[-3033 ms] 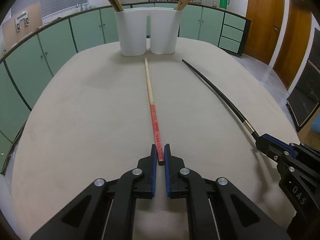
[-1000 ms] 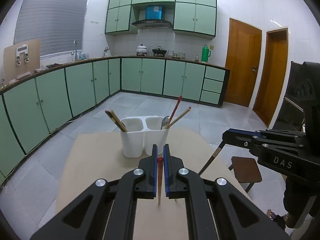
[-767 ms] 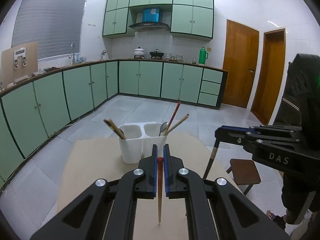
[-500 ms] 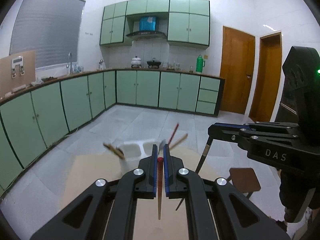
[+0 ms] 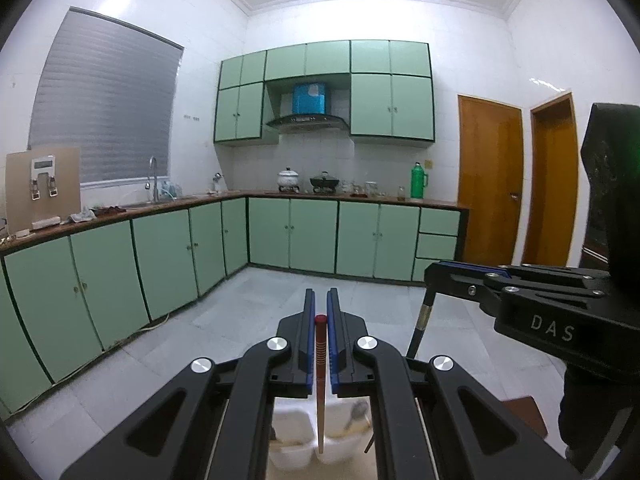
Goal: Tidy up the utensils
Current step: 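Lower both chopsticks into the white holder and open both tools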
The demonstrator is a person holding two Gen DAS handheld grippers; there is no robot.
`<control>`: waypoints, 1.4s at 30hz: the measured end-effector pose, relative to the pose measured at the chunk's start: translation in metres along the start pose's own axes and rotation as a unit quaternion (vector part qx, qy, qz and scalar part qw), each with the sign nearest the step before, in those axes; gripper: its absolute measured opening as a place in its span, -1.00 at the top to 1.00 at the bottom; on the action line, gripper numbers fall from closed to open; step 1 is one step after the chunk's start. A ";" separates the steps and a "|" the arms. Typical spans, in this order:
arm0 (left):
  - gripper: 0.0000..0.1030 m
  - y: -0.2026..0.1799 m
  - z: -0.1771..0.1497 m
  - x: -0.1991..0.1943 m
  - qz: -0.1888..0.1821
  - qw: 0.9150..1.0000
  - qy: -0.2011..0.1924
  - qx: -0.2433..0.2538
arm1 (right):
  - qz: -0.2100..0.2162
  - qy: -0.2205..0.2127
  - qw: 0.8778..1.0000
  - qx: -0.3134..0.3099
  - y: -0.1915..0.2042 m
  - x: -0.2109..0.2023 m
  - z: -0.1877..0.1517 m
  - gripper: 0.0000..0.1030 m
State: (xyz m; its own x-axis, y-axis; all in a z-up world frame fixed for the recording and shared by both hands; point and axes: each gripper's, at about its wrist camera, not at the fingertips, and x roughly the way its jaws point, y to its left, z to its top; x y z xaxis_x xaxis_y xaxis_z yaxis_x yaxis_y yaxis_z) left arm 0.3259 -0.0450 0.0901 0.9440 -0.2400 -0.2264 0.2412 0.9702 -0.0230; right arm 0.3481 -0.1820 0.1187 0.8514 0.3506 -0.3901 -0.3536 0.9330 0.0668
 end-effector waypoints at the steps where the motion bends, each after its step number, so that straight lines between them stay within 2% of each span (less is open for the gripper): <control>1: 0.89 0.002 0.001 0.010 0.005 1.000 -0.002 0.003 | -0.004 -0.002 1.000 0.000 -0.003 0.007 0.002 0.89; 6: 0.89 0.004 -0.012 0.048 0.018 1.000 0.004 0.010 | -0.020 0.004 1.000 -0.004 -0.010 0.045 -0.007 0.89; 12: 0.89 0.012 -0.042 0.080 0.019 0.999 0.036 0.003 | -0.017 0.035 0.999 0.012 -0.020 0.082 -0.042 0.89; 22: 0.89 0.027 -0.091 0.108 0.021 0.995 0.095 -0.008 | -0.024 0.072 0.997 0.003 -0.014 0.108 -0.084 0.89; 31: 0.87 0.037 -0.106 0.112 0.023 0.993 0.118 -0.015 | -0.029 0.090 0.995 -0.014 -0.005 0.112 -0.103 0.83; 33: 0.83 0.038 -0.107 0.110 0.022 0.992 0.121 -0.016 | -0.030 0.089 0.996 -0.011 -0.007 0.109 -0.104 0.76; 37: 0.55 0.039 -0.105 0.102 0.024 0.993 0.117 -0.021 | -0.038 0.074 0.997 0.001 -0.013 0.096 -0.102 0.34; 42: 0.30 0.041 -0.102 0.090 0.028 0.993 0.113 -0.021 | -0.049 0.052 0.997 0.017 -0.024 0.072 -0.100 0.05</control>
State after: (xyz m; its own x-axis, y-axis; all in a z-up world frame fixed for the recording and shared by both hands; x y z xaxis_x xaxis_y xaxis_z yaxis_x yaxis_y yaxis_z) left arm 0.3982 -0.0232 -0.0309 0.8799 -0.1772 -0.4410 0.1759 0.9834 -0.0441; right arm 0.3785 -0.1871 -0.0031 0.8361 0.2494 -0.4886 -0.2565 0.9651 0.0536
